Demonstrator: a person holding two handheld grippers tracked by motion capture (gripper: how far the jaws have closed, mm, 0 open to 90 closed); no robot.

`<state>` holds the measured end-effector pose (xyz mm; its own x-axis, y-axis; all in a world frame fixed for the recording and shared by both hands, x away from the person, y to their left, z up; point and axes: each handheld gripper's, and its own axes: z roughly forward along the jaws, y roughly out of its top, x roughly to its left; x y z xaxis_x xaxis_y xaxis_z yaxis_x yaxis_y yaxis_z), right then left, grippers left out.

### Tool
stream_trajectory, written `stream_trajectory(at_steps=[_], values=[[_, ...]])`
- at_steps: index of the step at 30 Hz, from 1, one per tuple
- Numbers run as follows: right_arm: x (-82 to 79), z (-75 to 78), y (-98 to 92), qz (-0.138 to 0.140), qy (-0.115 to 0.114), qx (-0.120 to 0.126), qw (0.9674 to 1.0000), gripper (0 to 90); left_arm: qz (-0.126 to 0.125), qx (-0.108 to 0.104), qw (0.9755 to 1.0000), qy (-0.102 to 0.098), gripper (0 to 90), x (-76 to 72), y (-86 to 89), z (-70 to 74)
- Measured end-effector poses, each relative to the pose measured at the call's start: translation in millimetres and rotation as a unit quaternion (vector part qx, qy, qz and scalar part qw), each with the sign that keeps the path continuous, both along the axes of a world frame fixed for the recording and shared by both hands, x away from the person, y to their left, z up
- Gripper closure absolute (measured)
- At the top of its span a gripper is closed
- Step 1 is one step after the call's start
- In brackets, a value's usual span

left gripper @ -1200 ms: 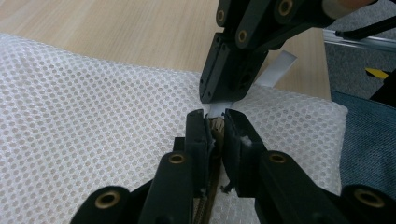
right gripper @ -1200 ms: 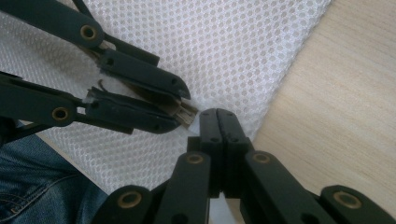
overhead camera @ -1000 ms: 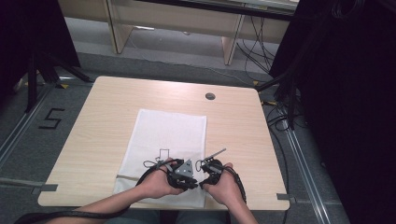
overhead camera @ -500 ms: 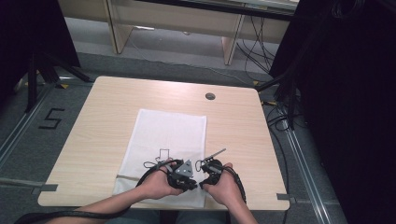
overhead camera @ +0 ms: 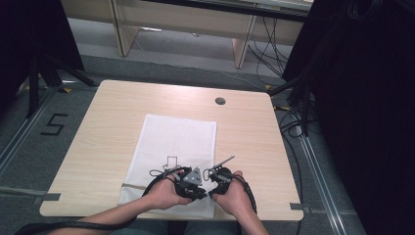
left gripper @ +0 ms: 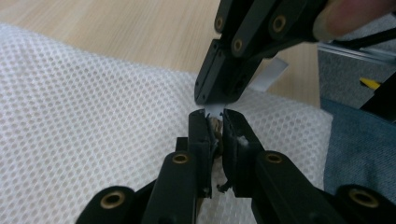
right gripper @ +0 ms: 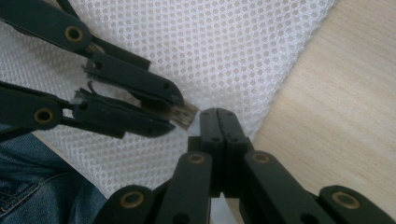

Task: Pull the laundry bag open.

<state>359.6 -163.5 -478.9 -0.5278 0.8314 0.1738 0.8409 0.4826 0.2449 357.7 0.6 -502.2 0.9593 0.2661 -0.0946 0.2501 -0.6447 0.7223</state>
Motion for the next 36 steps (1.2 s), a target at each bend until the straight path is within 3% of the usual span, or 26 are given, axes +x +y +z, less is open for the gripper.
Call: stream_trajectory(at_steps=[3,9,10,16,21,26,29,30,32,36], values=[[0.1,-0.3,-0.2,-0.003,0.001,0.001,1.0,90.0,0.0,-0.004,1.0,0.004,81.9,0.9,4.5,3.1],[1.6,-1.4,-0.9,0.018,-0.013,0.007,0.9997,90.0,-0.002,-0.008,1.0,0.003,81.8,1.6,7.5,1.8],[0.4,-0.1,0.1,0.01,-0.003,0.005,0.9999,90.0,0.004,-0.011,0.9999,0.01,81.8,0.7,7.5,1.6],[0.2,-0.6,-0.7,0.011,-0.01,0.007,0.9999,90.0,0.002,-0.007,1.0,0.006,81.9,-0.3,8.1,3.8],[0.0,0.0,-0.2,0.007,-0.002,0.006,1.0,90.0,0.005,-0.01,0.9999,0.005,81.8,-1.3,12.2,3.9],[1.7,-1.9,-1.9,0.02,-0.018,0.009,0.9996,90.0,0.005,-0.012,0.9999,0.005,81.8,-1.6,12.3,4.3],[0.5,-0.8,-1.4,0.013,-0.011,0.008,0.9998,90.0,0.0,-0.006,1.0,0.001,81.9,-0.4,14.1,6.4],[-2.0,-1.2,0.9,-0.004,0.001,0.018,0.9998,90.0,0.005,-0.006,1.0,0.006,81.9,-1.1,14.1,6.5],[0.2,-1.4,-1.4,0.011,-0.012,0.007,0.9998,90.0,0.003,-0.004,1.0,-0.002,81.9,-2.2,15.0,7.6],[-0.7,-0.2,-0.6,0.003,-0.005,0.001,1.0,90.0,0.003,-0.003,1.0,-0.003,81.9,-1.9,18.3,8.9]])
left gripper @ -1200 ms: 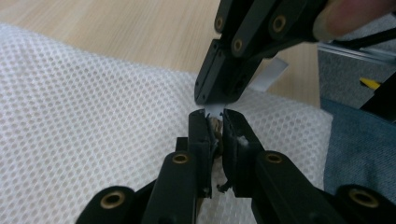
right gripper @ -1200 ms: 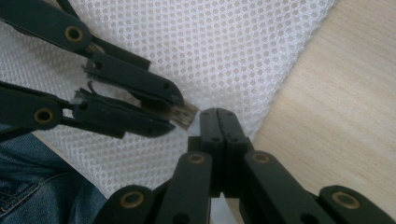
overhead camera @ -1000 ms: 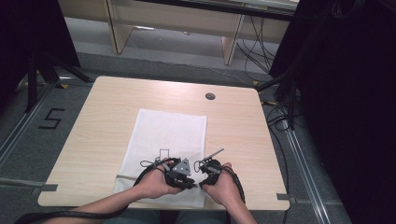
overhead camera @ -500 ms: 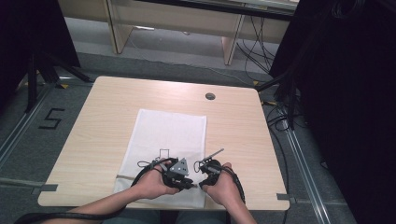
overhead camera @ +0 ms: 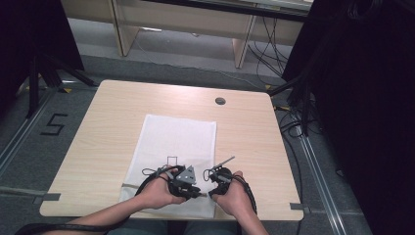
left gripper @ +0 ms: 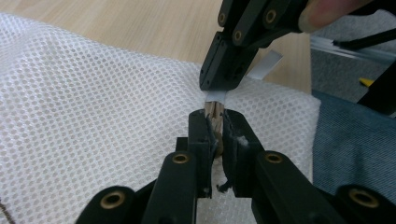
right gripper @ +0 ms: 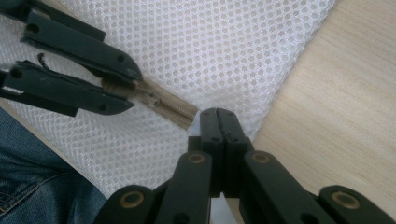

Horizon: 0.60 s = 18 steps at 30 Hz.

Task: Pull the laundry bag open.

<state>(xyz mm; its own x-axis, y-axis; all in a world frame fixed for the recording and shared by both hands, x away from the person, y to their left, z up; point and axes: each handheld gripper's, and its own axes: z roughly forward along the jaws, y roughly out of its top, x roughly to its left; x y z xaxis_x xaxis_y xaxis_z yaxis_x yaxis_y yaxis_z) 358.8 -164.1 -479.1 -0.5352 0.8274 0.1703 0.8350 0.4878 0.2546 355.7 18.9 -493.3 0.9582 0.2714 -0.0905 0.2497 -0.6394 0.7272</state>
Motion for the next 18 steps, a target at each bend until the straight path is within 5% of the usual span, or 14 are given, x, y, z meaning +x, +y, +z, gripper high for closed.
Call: stream_trajectory(at_steps=[14,18], values=[[-0.6,-0.2,0.9,-0.001,-0.005,0.007,1.0,90.0,0.003,-0.004,1.0,0.004,81.9,-0.4,3.5,0.6],[-0.6,0.1,0.9,-0.001,-0.003,-0.008,1.0,90.0,0.004,-0.006,1.0,0.004,81.9,-0.2,4.9,1.6]])
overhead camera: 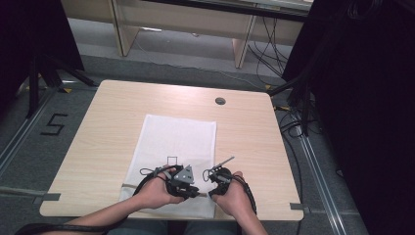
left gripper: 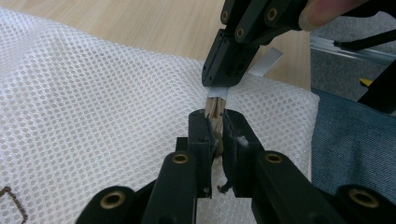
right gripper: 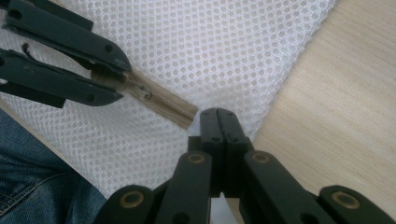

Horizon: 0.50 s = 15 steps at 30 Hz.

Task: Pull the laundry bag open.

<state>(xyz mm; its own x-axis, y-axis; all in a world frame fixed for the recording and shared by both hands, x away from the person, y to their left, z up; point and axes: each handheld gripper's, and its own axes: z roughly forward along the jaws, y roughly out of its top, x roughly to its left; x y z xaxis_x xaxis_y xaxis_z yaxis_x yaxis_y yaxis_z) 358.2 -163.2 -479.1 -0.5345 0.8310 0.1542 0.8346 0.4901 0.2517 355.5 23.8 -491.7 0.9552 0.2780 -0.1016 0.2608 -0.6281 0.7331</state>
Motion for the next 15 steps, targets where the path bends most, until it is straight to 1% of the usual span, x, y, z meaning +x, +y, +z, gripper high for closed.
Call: stream_trajectory(at_steps=[1,2,4,5,6,7,8,9,10,11,13,15], values=[[-0.1,-0.5,0.1,0.0,-0.001,0.003,1.0,90.0,0.001,0.005,1.0,0.0,81.9,0.4,0.8,0.2],[-0.1,-0.5,0.1,0.0,-0.001,0.003,1.0,90.0,0.001,0.005,1.0,0.0,81.9,0.4,0.8,0.2],[-0.6,0.1,1.0,-0.002,0.002,0.002,1.0,90.0,0.0,0.001,1.0,0.0,81.9,0.1,2.2,0.5],[-0.8,0.7,1.3,-0.003,0.002,0.0,1.0,90.0,0.004,-0.002,1.0,0.005,81.9,-0.4,2.4,0.3],[1.0,-1.0,0.0,0.017,-0.017,0.006,0.9997,90.0,0.001,0.0,1.0,0.002,81.9,-0.2,2.4,0.2],[0.8,-0.8,0.2,0.016,-0.016,0.006,0.9997,90.0,-0.004,0.001,1.0,-0.004,81.9,0.4,2.5,0.5],[1.0,-1.4,-0.3,0.019,-0.019,0.007,0.9996,90.0,-0.003,0.001,1.0,-0.003,81.9,0.1,2.4,0.6],[0.6,-0.9,-0.1,0.018,-0.018,0.006,0.9997,90.0,0.002,-0.001,1.0,0.002,81.9,-0.7,2.3,0.5],[0.7,-1.0,-0.1,0.018,-0.019,0.006,0.9996,90.0,0.002,-0.001,1.0,0.001,81.9,-0.7,2.2,0.7],[0.6,-1.0,-0.1,0.018,-0.019,0.006,0.9996,90.0,-0.003,0.003,1.0,-0.005,81.9,-0.2,3.0,1.4],[0.7,-0.9,0.0,0.019,-0.018,0.006,0.9996,90.0,0.002,0.0,1.0,0.001,81.9,-0.3,4.6,2.2],[0.6,-1.0,0.2,0.018,-0.017,0.006,0.9997,90.0,-0.002,0.001,1.0,-0.005,81.8,-0.3,5.3,2.2]])
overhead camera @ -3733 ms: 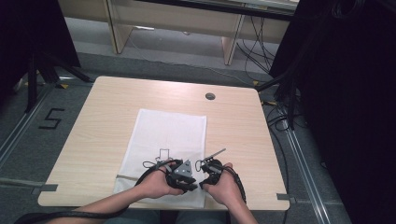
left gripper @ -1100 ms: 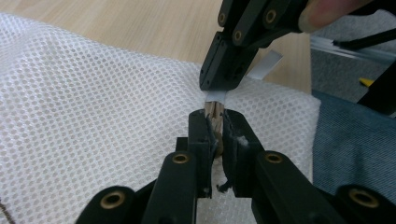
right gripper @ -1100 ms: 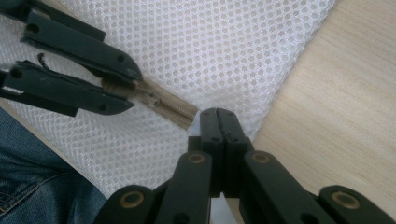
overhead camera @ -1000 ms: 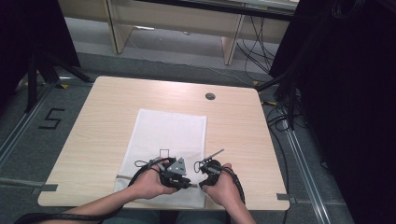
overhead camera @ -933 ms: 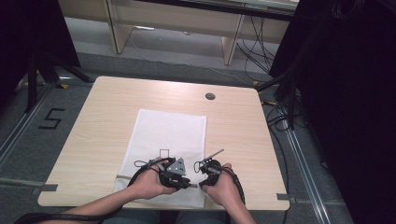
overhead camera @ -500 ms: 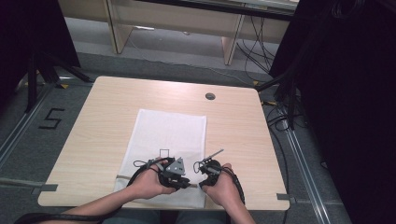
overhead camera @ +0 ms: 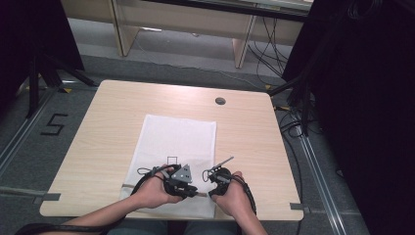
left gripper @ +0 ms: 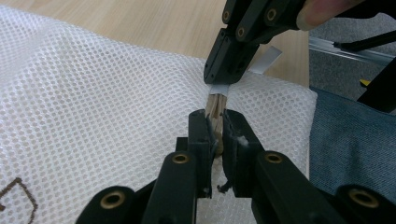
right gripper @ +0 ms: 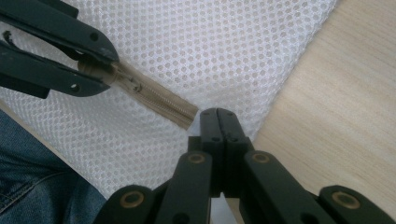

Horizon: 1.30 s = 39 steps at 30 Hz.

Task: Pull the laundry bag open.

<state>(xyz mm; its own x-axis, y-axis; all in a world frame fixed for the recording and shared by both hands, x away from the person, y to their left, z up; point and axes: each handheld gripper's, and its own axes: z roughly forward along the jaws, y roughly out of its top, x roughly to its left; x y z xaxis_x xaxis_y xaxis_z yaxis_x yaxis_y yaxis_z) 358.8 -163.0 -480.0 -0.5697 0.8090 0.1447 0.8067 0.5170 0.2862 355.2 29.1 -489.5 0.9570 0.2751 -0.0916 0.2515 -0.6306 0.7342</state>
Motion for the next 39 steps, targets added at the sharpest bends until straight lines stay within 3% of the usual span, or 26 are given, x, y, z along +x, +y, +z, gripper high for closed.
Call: stream_trajectory(at_steps=[39], values=[[-1.0,0.7,1.5,-0.001,0.003,-0.003,1.0,90.0,0.007,0.002,1.0,-0.001,81.9,-2.0,14.2,4.5]])
